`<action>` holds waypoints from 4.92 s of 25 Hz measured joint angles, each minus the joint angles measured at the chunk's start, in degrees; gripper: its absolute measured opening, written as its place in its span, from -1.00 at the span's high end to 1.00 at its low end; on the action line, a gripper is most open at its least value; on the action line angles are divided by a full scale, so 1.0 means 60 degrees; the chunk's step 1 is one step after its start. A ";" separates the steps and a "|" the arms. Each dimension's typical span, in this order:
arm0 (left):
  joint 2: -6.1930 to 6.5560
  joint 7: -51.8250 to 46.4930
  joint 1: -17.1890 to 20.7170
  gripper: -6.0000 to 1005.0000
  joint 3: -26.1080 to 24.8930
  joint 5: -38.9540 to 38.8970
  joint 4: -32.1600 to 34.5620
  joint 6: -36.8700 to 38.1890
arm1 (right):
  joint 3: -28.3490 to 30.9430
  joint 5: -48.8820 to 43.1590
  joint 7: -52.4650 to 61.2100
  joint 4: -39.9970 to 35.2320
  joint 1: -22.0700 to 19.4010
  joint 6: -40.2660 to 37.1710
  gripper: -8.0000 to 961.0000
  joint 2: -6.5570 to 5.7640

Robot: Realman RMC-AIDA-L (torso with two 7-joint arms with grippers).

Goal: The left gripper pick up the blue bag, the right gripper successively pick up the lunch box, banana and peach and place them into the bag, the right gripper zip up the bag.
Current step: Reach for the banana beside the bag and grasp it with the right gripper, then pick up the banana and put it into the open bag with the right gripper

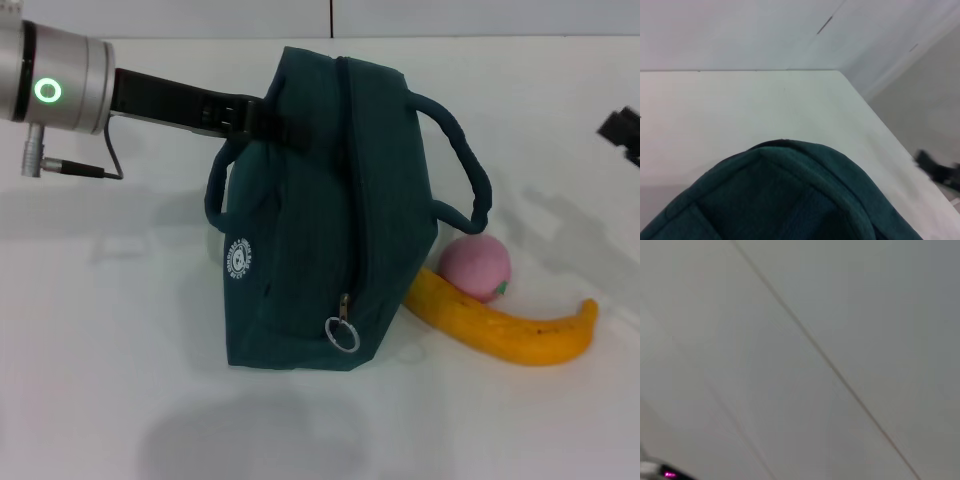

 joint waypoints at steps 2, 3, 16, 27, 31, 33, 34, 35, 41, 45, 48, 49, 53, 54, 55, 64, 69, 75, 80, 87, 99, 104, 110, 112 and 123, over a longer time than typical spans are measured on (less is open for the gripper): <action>0.0004 0.0007 0.0071 0.88 -0.0001 0.0004 -0.0001 -0.0056 | -0.0015 -0.0005 -0.0063 -0.0486 -0.0237 -0.0727 -0.28 -0.0033; 0.0008 0.0021 0.0122 0.88 -0.0001 0.0004 0.0000 -0.0090 | -0.0051 -0.0024 -0.0037 -0.0863 -0.0349 -0.1055 -0.28 -0.0046; -0.0032 0.0106 0.0240 0.88 -0.0001 0.0004 -0.0037 -0.0397 | -0.1734 -0.4735 0.5701 -0.8489 -0.0560 -0.1440 -0.28 -0.0018; -0.0016 0.0095 0.0345 0.88 -0.0016 -0.0045 -0.0130 -0.0593 | -0.4725 -0.8886 1.0419 -1.2199 0.1053 -0.1742 -0.28 -0.0003; -0.0021 0.0086 0.0321 0.88 -0.0016 -0.0047 -0.0132 -0.0615 | -0.5637 -1.0281 1.1756 -1.2634 0.1858 -0.2074 -0.27 0.0017; -0.0038 0.0098 0.0289 0.88 -0.0016 -0.0048 -0.0132 -0.0645 | -0.6061 -1.0681 1.2231 -1.2700 0.2152 -0.2154 -0.27 0.0021; -0.0042 0.0100 0.0283 0.88 -0.0016 -0.0050 -0.0132 -0.0669 | -0.6205 -1.0753 1.2413 -1.2649 0.2286 -0.2179 -0.27 0.0022; -0.0045 0.0100 0.0279 0.88 -0.0016 -0.0050 -0.0132 -0.0683 | -0.6291 -1.0783 1.2516 -1.2593 0.2378 -0.2192 -0.27 0.0024; -0.0045 0.0126 0.0274 0.88 -0.0016 -0.0071 -0.0132 -0.0712 | -0.6433 -1.0839 1.2645 -1.1910 0.2538 -0.1942 -0.27 0.0047; -0.0042 0.0180 0.0272 0.88 -0.0015 -0.0079 -0.0132 -0.0713 | -0.6605 -1.0951 1.2600 -1.1215 0.2541 -0.1639 -0.28 0.0055; -0.0051 0.0202 0.0265 0.88 -0.0015 -0.0082 -0.0132 -0.0712 | -0.6938 -1.1082 1.2571 -1.0795 0.2561 -0.1323 -0.28 0.0056; -0.0051 0.0206 0.0261 0.88 -0.0015 -0.0082 -0.0132 -0.0712 | -0.7039 -1.1104 1.2565 -1.0720 0.2564 -0.1238 -0.28 0.0056; -0.0051 0.0215 0.0276 0.88 -0.0016 -0.0086 -0.0133 -0.0712 | -0.7206 -1.1135 1.2535 -1.0665 0.2538 -0.1002 -0.28 0.0054; -0.0050 0.0217 0.0289 0.88 -0.0016 -0.0086 -0.0133 -0.0712 | -0.7208 -1.1147 1.2517 -1.0665 0.2536 -0.0994 -0.28 0.0054; -0.0050 0.0221 0.0299 0.88 -0.0016 -0.0086 -0.0132 -0.0711 | -0.7210 -1.1166 1.2497 -1.0665 0.2529 -0.0989 -0.28 0.0054; -0.0048 0.0233 0.0343 0.88 -0.0016 -0.0087 -0.0164 -0.0711 | -0.7389 -1.1327 1.2235 -1.0614 0.2419 -0.0744 -0.31 0.0055; -0.0039 0.0237 0.0346 0.88 -0.0016 -0.0087 -0.0268 -0.0711 | -0.7839 -1.1597 1.2078 -1.0223 0.2427 -0.0296 -0.33 0.0054; -0.0035 0.0238 0.0346 0.88 -0.0016 -0.0088 -0.0268 -0.0711 | -0.8093 -1.1811 1.1947 -1.0036 0.2453 -0.0033 -0.33 0.0056; -0.0034 0.0238 0.0324 0.88 -0.0015 -0.0085 -0.0267 -0.0710 | -0.8113 -1.1815 1.1892 -1.0021 0.2453 0.0004 -0.32 0.0055; -0.0034 0.0237 0.0310 0.88 -0.0016 -0.0083 -0.0264 -0.0711 | -0.8424 -1.1816 1.1889 -0.9945 0.2487 -0.0038 -0.31 0.0066; -0.0049 0.0237 0.0319 0.88 -0.0016 -0.0083 -0.0263 -0.0711 | -0.8750 -1.2140 1.1902 -0.9917 0.2542 -0.0091 -0.20 0.0063; -0.0049 0.0237 0.0294 0.88 -0.0016 -0.0082 -0.0263 -0.0711 | -0.8764 -1.2193 1.1904 -0.9917 0.2543 -0.0103 -0.03 0.0047; -0.0048 0.0238 0.0261 0.88 -0.0016 -0.0082 -0.0263 -0.0710 | -0.8614 -1.2207 1.1568 -0.9890 0.2528 -0.0132 -0.01 0.0026; -0.0043 0.0237 0.0259 0.88 -0.0015 -0.0083 -0.0263 -0.0710 | -0.8481 -1.2173 1.1427 -0.9890 0.2496 -0.0156 -0.01 0.0032; -0.0054 0.0237 0.0250 0.88 -0.0016 -0.0089 -0.0263 -0.0835 | -0.3868 -0.9050 0.8802 -0.9114 0.1823 -0.2166 0.03 -0.0003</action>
